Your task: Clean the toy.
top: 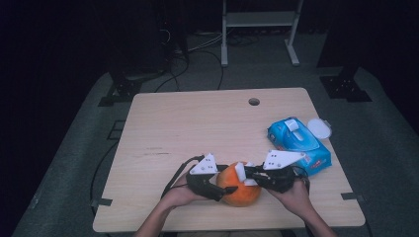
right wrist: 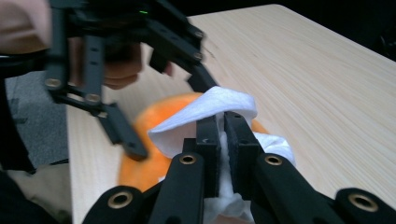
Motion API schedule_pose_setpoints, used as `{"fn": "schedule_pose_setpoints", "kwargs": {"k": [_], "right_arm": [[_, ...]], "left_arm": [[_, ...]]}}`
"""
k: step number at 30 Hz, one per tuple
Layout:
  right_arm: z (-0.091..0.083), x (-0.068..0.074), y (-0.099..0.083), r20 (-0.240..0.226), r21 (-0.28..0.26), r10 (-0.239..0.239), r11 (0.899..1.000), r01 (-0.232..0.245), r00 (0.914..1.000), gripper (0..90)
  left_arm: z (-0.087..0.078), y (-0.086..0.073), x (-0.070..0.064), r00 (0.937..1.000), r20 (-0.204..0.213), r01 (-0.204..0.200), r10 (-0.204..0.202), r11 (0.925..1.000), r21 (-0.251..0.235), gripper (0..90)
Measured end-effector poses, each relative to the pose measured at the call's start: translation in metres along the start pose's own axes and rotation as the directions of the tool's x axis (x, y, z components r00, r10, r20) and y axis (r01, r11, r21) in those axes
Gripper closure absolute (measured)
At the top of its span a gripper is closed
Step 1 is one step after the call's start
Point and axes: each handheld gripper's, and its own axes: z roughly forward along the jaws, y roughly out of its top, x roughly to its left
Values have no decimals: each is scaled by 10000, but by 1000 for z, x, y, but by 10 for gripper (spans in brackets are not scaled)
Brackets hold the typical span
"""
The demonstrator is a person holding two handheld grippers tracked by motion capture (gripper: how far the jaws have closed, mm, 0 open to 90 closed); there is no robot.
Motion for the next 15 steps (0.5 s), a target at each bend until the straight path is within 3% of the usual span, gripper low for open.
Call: {"fn": "schedule_pose_setpoints", "kwargs": {"k": [3, 6, 9, 12, 15], "right_arm": [[-4, -7, -6, 235, 186, 201, 9996, -205, 9995, 842], [-7, -6, -11, 58, 285, 232, 9993, -233, 9997, 842], [-7, -2, -11, -158, 307, 89, 9995, -84, 9998, 842], [-5, 5, -6, -244, 376, -175, 9991, 184, 9995, 842], [1, 13, 1, -351, 310, -404, 9987, 415, 9986, 841]], "left_arm": [[-1, 0, 2, 9991, 239, 349, -345, 9993, -153, 248], [-1, 2, 4, 9964, 398, 759, -753, 9970, -131, 152], [1, 4, 6, 9927, 540, 1087, -1081, 9940, -78, 128], [4, 4, 0, 9927, 654, 1006, -1012, 9948, 132, 168], [7, 6, -9, 9984, 356, 431, -433, 9990, 79, 255]]}}
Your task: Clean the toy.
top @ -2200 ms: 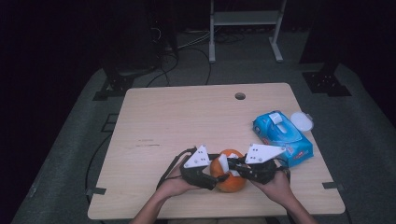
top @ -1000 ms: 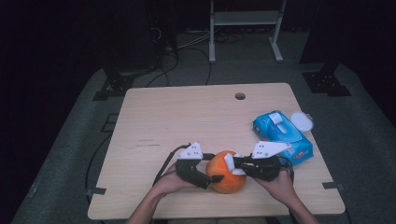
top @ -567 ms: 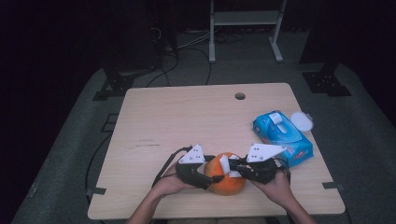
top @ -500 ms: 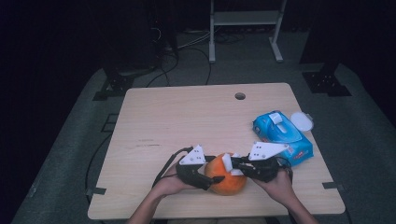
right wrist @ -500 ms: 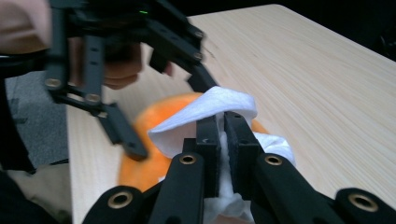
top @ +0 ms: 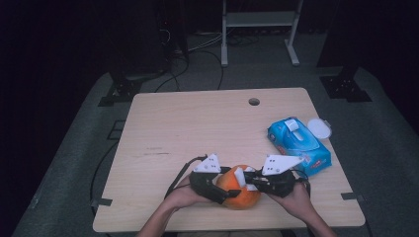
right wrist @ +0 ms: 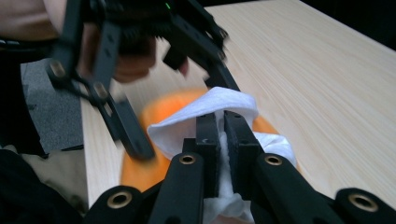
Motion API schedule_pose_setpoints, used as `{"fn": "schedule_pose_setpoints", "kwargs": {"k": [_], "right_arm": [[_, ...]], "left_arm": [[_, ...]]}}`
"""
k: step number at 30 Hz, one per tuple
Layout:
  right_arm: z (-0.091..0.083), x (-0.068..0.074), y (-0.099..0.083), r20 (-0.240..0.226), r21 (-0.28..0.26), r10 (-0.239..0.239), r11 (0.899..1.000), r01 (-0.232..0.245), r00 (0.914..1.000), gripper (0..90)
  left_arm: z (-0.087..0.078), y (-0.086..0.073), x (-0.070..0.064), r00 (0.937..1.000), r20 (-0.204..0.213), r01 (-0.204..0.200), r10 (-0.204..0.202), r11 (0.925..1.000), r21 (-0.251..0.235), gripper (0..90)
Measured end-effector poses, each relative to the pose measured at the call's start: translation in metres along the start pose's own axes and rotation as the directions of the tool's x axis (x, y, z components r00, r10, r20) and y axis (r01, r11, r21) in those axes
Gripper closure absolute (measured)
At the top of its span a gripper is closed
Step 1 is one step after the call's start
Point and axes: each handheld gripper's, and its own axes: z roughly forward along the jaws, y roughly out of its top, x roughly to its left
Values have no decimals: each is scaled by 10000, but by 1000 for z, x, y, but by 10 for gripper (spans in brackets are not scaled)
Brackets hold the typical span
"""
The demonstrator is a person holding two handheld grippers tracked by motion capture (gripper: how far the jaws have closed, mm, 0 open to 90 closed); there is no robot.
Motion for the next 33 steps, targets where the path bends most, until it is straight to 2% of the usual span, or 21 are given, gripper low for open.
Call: {"fn": "schedule_pose_setpoints", "kwargs": {"k": [2, 5, 6, 7, 9, 10, 11, 13, 14, 16, 17, 18, 21, 23, 25, 27, 28, 29, 30, 32, 33], "right_arm": [[4, 4, 5, -5, -74, -178, 9998, 178, 9998, 842], [0, 4, 12, 133, -335, -230, 9992, 234, 9996, 842], [-3, 2, 13, 168, -509, -170, 9985, 178, 9997, 842], [-8, 1, 15, 225, -733, -144, 9972, 160, 9996, 842], [-13, -1, 17, 440, -870, -152, 9960, 190, 9989, 842], [-14, -2, 16, 563, -898, -137, 9958, 187, 9983, 842], [-14, -4, 15, 586, -849, -47, 9963, 97, 9983, 842], [-7, -9, 8, 624, -447, -6, 9990, 34, 9980, 842], [-5, -9, 5, 575, -337, 35, 9994, -16, 9983, 842], [-1, -10, -1, 455, -248, 154, 9996, -143, 9988, 842], [-1, -10, -2, 484, -257, 137, 9996, -125, 9987, 842], [-2, -11, -1, 520, -269, 147, 9996, -133, 9985, 841], [1, -7, 2, 493, -327, 140, 9994, -124, 9987, 842], [5, 0, 5, 443, -361, -91, 9993, 107, 9990, 841], [11, 10, 11, 2, -445, -316, 9985, 316, 9995, 841], [13, 15, 13, -10, -310, -613, 9976, 612, 9981, 841], [13, 15, 14, 59, -251, -768, 9967, 769, 9970, 842], [12, 13, 14, 60, -266, -680, 9973, 682, 9977, 842], [10, 9, 13, 148, -288, -580, 9979, 584, 9982, 842], [5, -1, 9, 604, -169, -369, 9991, 380, 9975, 842], [3, -10, 4, 738, -218, -46, 9997, 62, 9973, 842]], "left_arm": [[-1, 2, -4, 9984, -263, -502, 501, 9987, -52, 312], [-7, 4, -6, 9932, -661, -1001, 953, 9922, -739, 348], [-9, 6, -8, 9870, -939, -1393, 1307, 9861, -907, 357], [-9, 8, -9, 9827, -1110, -1591, 1485, 9828, -940, 367], [-8, 9, -12, 9641, -1521, -2311, 2178, 9700, -759, 367], [-7, 8, -12, 9565, -1540, -2580, 2479, 9649, -497, 364], [-5, 6, -12, 9563, -1440, -2631, 2545, 9637, -444, 358], [-2, 2, -10, 9629, -1196, -2485, 2419, 9677, -431, 304], [-1, 1, -7, 9726, -1010, -2152, 2096, 9754, -473, 264], [-4, 1, -3, 9832, -974, -1614, 1545, 9846, -678, 182], [-4, 2, 0, 9870, -983, -1332, 1269, 9892, -610, 157], [-4, 1, 0, 9869, -1037, -1293, 1233, 9902, -529, 156], [-4, 0, -1, 9841, -973, -1518, 1483, 9879, -305, 245], [-5, 1, -1, 9812, -954, -1707, 1679, 9851, -213, 249], [-6, 0, -2, 9778, -850, -1935, 1915, 9810, -163, 273], [-7, -1, -1, 9766, -791, -2018, 2001, 9793, -137, 293], [-8, -2, 0, 9782, -763, -1951, 1931, 9806, -187, 305], [-9, -3, 1, 9811, -745, -1810, 1784, 9831, -289, 311], [-10, -5, 3, 9807, -716, -1842, 1819, 9825, -269, 312], [-12, -8, 7, 9844, -705, -1639, 1613, 9859, -324, 313], [-13, -9, 9, 9857, -712, -1554, 1528, 9873, -325, 313]]}}
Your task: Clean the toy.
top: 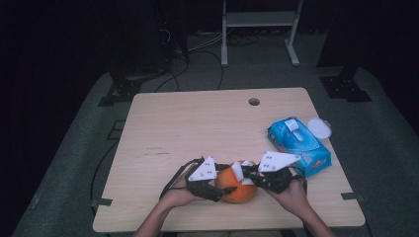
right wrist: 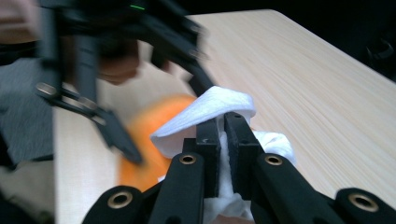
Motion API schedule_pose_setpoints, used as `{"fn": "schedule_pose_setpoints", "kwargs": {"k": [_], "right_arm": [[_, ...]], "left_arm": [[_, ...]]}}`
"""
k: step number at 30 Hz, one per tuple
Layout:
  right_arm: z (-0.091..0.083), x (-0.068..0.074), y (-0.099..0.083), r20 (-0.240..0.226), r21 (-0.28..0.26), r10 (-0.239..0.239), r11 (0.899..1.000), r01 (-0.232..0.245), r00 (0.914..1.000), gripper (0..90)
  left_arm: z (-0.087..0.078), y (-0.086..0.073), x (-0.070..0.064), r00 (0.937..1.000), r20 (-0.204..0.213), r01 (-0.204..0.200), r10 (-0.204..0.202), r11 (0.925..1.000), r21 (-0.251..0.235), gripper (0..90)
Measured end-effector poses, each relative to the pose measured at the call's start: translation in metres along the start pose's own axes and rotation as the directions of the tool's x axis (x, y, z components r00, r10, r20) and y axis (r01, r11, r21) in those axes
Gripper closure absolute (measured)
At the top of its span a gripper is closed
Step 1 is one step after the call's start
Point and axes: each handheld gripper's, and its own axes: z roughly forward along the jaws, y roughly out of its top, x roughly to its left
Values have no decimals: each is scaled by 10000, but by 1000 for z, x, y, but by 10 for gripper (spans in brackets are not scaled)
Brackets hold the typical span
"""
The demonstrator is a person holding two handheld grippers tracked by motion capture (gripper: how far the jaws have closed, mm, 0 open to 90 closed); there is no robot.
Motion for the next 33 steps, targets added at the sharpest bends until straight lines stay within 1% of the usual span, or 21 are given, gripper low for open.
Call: {"fn": "schedule_pose_setpoints", "kwargs": {"k": [2, 4, 7, 8, 10, 11, 12, 13, 15, 17, 19, 21, 23, 24, 25, 26, 28, 29, 31, 32, 33], "right_arm": [[-1, -12, -9, 131, -1, 445, 9990, -445, 9989, 842], [-1, -18, -15, 76, 13, 822, 9966, -822, 9966, 842], [2, -20, -17, 139, 107, 899, 9959, -900, 9959, 842], [2, -19, -17, 144, 127, 910, 9957, -912, 9957, 842], [3, -19, -17, 129, 132, 984, 9950, -986, 9951, 842], [4, -18, -17, 29, 94, 1107, 9938, -1107, 9938, 842], [4, -16, -16, -85, 63, 1119, 9937, -1119, 9937, 842], [5, -15, -15, -135, 81, 991, 9951, -990, 9950, 841], [6, -9, -13, -91, 177, 709, 9973, -707, 9974, 841], [5, -8, -12, -25, 271, 556, 9981, -555, 9984, 841], [3, -5, -10, -2, 197, 505, 9985, -504, 9987, 841], [2, -1, -5, -113, 100, 367, 9993, -366, 9993, 841], [4, 7, 0, -323, -36, 83, 10000, -85, 9994, 841], [5, 11, 2, -489, -131, -49, 9999, 42, 9988, 840], [7, 16, 5, -627, -190, -192, 9997, 180, 9978, 840], [7, 18, 6, -643, -198, -303, 9994, 291, 9975, 841], [7, 19, 8, -611, -132, -465, 9989, 458, 9970, 841], [6, 17, 8, -588, -103, -463, 9989, 458, 9972, 842], [3, 10, 4, -411, -63, -286, 9996, 284, 9987, 842], [2, 7, 2, -335, -19, -248, 9997, 248, 9991, 842], [1, 2, -1, -302, 34, -66, 10000, 67, 9995, 842]], "left_arm": [[-2, -4, 5, 9996, -58, 281, -281, 9996, -4, 308], [-4, -7, 10, 9983, -148, 560, -560, 9984, -17, 292], [-9, -8, 19, 9920, -606, 1110, -1111, 9938, -51, 234], [-12, -8, 21, 9890, -632, 1327, -1334, 9910, -152, 211], [-16, -7, 22, 9856, -398, 1627, -1642, 9859, -380, 197], [-15, -7, 21, 9855, -211, 1677, -1685, 9852, -358, 189], [-14, -6, 20, 9868, -135, 1607, -1611, 9866, -284, 187], [-12, -6, 18, 9894, -125, 1441, -1443, 9894, -173, 186], [-9, -5, 16, 9892, 67, 1463, -1462, 9892, -45, 185], [-8, -5, 13, 9936, 76, 1130, -1130, 9936, -61, 258], [-7, -4, 10, 9956, 52, 940, -940, 9956, -65, 284], [-5, 0, 5, 9989, 55, 474, -473, 9989, -37, 298], [-3, 5, -2, 9998, 61, -173, 172, 9998, 88, 303], [-1, 7, -7, 9983, 85, -586, 585, 9982, 150, 304], [-1, 9, -10, 9963, 86, -858, 856, 9961, 214, 307], [0, 10, -12, 9942, 117, -1069, 1066, 9939, 265, 309], [-1, 9, -12, 9937, 104, -1116, 1114, 9933, 282, 321], [-2, 8, -10, 9947, 131, -1021, 1018, 9944, 258, 327], [-4, 7, -8, 9955, 122, -941, 938, 9952, 266, 329], [-5, 5, -6, 9966, 120, -824, 821, 9962, 277, 328], [-6, 4, -3, 9975, 112, -700, 697, 9971, 296, 327]]}}
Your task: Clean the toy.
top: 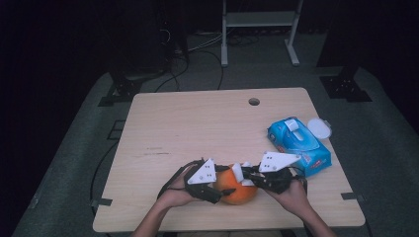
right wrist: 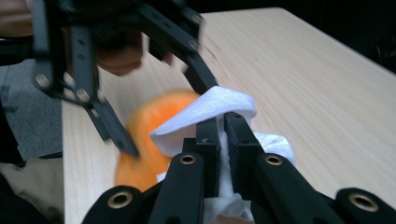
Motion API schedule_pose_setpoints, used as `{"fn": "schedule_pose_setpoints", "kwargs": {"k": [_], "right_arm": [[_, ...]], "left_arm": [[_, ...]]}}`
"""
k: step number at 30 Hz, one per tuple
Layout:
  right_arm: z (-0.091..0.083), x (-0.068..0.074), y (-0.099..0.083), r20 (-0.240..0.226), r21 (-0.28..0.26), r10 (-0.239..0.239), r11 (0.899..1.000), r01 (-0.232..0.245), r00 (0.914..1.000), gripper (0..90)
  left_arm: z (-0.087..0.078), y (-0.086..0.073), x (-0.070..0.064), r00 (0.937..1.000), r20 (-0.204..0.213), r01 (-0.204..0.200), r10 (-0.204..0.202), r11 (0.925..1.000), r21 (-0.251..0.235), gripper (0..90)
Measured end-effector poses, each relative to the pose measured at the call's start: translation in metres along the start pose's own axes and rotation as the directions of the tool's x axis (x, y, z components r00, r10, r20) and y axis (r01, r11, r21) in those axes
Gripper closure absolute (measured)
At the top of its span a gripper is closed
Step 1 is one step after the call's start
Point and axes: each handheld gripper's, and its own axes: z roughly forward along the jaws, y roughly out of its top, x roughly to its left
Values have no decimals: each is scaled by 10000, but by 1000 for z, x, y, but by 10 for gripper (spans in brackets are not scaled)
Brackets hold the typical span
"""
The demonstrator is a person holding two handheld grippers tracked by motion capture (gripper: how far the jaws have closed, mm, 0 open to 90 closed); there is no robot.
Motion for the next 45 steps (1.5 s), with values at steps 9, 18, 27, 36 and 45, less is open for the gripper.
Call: {"fn": "schedule_pose_setpoints", "kwargs": {"k": [9, 18, 27, 36, 45], "right_arm": [[5, -13, -13, 151, 159, 716, 9973, -718, 9973, 841], [7, -5, -6, 383, 145, 570, 9982, -576, 9976, 841], [16, 11, 4, -7, 33, -324, 9995, 324, 9995, 841], [12, -1, -10, 572, 369, -16, 9993, -5, 9984, 840], [21, 14, 0, 217, 148, -243, 9996, 240, 9995, 841]], "left_arm": [[-11, -8, 19, 9889, -806, 1259, -1251, 9920, 48, 259], [-1, -2, 9, 9931, -448, 1097, -1088, 9938, 181, 232], [-3, -10, 13, 9904, -673, 1220, -1204, 9923, 205, 285], [-8, -6, 19, 9837, -713, 1653, -1649, 9862, 3, 211], [-5, -7, 14, 9917, -734, 1086, -1057, 9934, 374, 272]]}}
